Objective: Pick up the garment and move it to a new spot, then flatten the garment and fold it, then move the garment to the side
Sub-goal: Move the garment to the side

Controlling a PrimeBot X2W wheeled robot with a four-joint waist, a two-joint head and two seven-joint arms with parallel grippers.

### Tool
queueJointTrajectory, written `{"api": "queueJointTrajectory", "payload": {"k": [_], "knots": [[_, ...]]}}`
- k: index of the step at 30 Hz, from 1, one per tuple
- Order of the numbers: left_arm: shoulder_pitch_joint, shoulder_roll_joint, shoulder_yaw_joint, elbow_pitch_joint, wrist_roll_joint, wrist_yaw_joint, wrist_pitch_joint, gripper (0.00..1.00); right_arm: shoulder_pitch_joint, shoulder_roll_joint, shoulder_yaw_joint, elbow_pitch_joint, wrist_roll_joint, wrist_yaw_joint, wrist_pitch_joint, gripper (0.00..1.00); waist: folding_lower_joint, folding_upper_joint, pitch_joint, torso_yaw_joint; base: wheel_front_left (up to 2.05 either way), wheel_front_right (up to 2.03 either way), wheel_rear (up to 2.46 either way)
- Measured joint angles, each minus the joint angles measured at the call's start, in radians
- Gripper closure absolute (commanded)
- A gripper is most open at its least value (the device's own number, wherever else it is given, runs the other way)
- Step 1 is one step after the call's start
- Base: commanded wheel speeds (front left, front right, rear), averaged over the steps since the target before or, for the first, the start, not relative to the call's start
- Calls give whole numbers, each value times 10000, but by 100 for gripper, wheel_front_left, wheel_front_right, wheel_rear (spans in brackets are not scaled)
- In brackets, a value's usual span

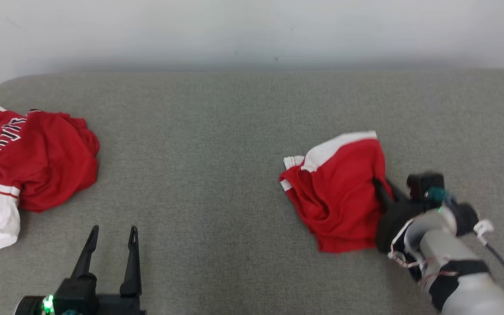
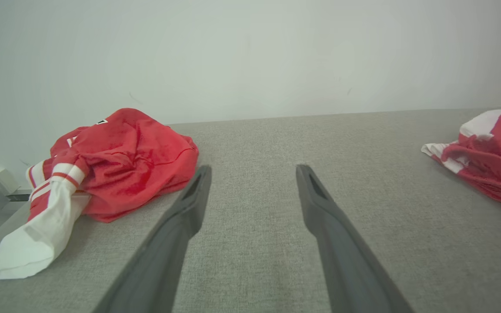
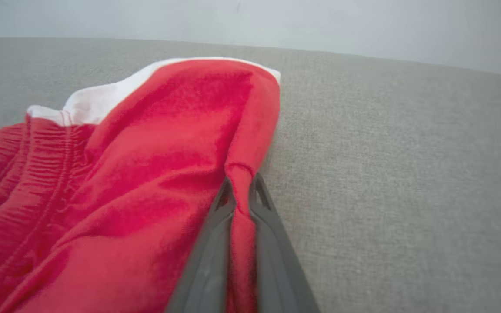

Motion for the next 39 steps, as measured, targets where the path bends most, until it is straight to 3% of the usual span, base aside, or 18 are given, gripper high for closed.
{"api": "queueJointTrajectory", "payload": {"k": [20,39], "knots": [[-2034,84,-132,-1133,171,6,0,0,-4057,-3917,2301,-1191,842,0,495,100,3,1,3272,-870,0,0,0],[-2597,600,-38,-3175,564,184,-15,0,-6203,-7001,3584,-2205,1145,0,1425,100,1,-1,5562,-1835,0,0,0]]}}
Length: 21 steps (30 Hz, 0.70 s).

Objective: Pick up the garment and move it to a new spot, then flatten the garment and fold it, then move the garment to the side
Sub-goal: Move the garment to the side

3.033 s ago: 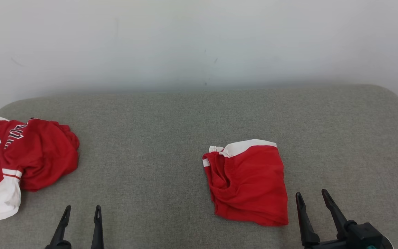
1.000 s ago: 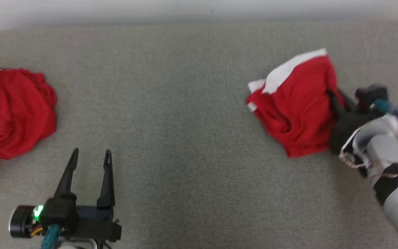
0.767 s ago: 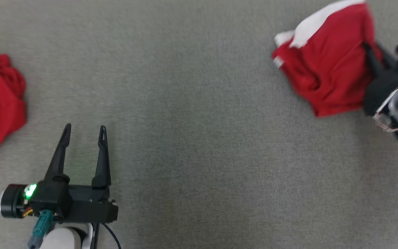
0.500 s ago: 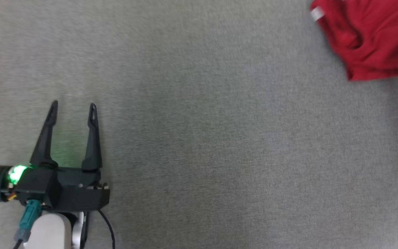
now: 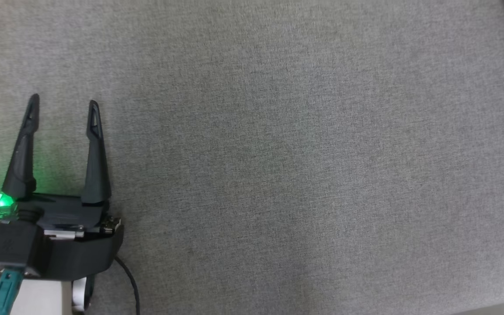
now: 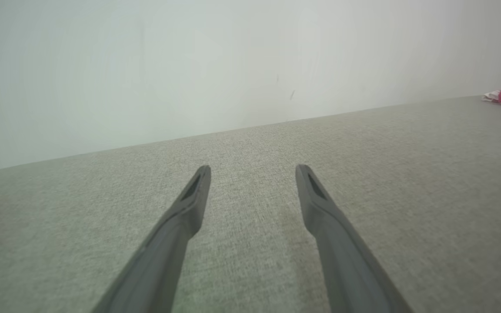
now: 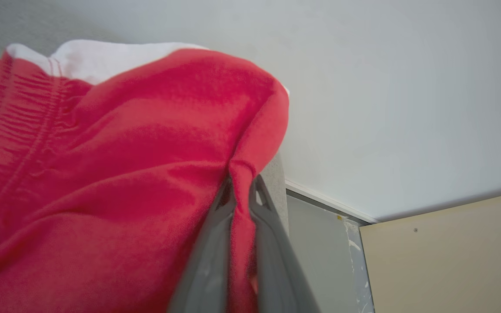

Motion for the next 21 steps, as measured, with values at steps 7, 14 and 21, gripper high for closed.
{"api": "queueJointTrajectory", "payload": {"k": [7,14,21], "knots": [[14,86,-13,-326,40,88,-29,0,-384,-654,-96,17,113,0,203,100,-3,-1,338,-117,0,0,0],[-5,125,-98,-485,40,176,-61,0,-585,-798,-174,136,121,0,194,0,-3,-2,588,-93,0,0,0],[-24,107,-77,-178,-46,268,-59,0,-780,-589,-533,527,-286,0,-290,0,0,0,280,-54,0,0,0]]}}
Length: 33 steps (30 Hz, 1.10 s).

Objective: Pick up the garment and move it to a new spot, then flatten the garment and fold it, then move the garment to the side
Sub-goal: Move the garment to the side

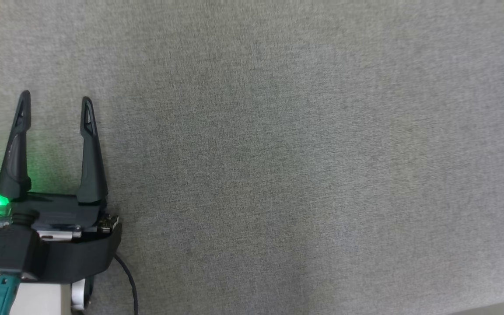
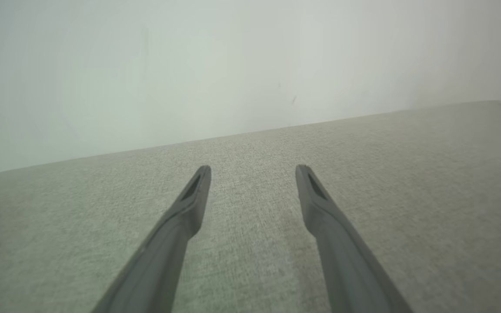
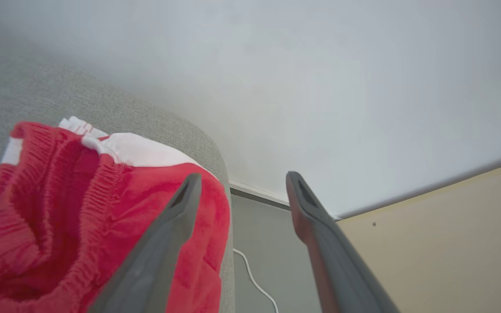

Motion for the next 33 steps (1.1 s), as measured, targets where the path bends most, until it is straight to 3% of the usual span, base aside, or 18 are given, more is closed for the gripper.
{"api": "queueJointTrajectory", "payload": {"k": [11,18,24,33], "knots": [[1217,-209,408,514,-351,259,71,0,807,1664,-384,-213,65,0,-1162,0,2,3,-1611,135,0,0,0],[2538,-282,1074,734,-594,347,73,0,2157,3181,-947,-604,178,0,-1582,0,0,3,-2982,203,0,0,0],[3257,-316,1289,884,-614,245,73,0,3787,4243,-2153,-1283,-33,0,-1638,0,-1,1,-4127,218,0,0,0],[3655,-454,1298,1244,-635,84,73,0,6773,5988,-4023,-3296,-1103,-2,-1643,0,-2,0,-5451,346,0,0,0]]}}
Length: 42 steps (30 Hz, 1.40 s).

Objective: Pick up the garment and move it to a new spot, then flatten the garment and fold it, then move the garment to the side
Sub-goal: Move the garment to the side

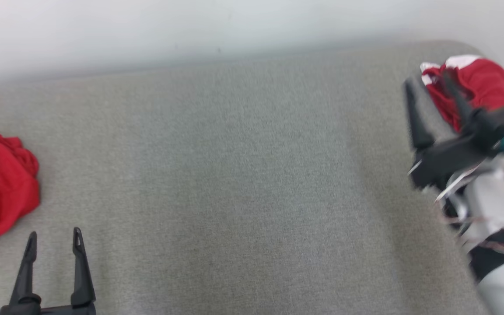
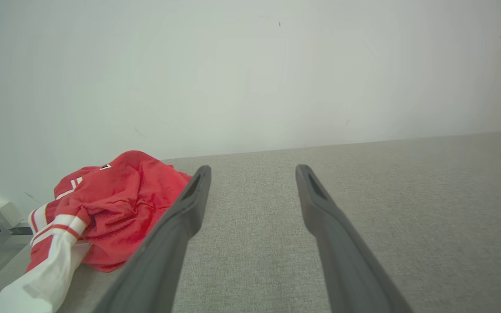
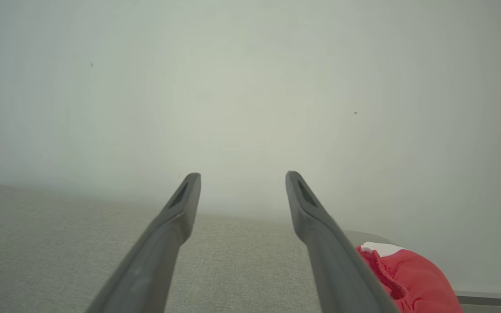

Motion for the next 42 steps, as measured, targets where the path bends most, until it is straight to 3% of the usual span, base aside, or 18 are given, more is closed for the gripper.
{"api": "queueJointTrajectory", "payload": {"k": [15,29,42], "knots": [[343,-161,-50,633,-10,-86,-2,0,3980,2232,-2115,-2433,-1179,0,-15,0,0,-1,-1232,415,0,0,0],[807,-174,-23,1051,59,-17,-2,0,6402,3135,-2832,-3787,-1942,2,-19,0,1,0,-1871,642,0,0,0],[906,186,-240,1453,232,-171,0,0,7326,3409,-3221,-4019,-2230,0,-19,0,2,1,-2226,860,0,0,0]]}}
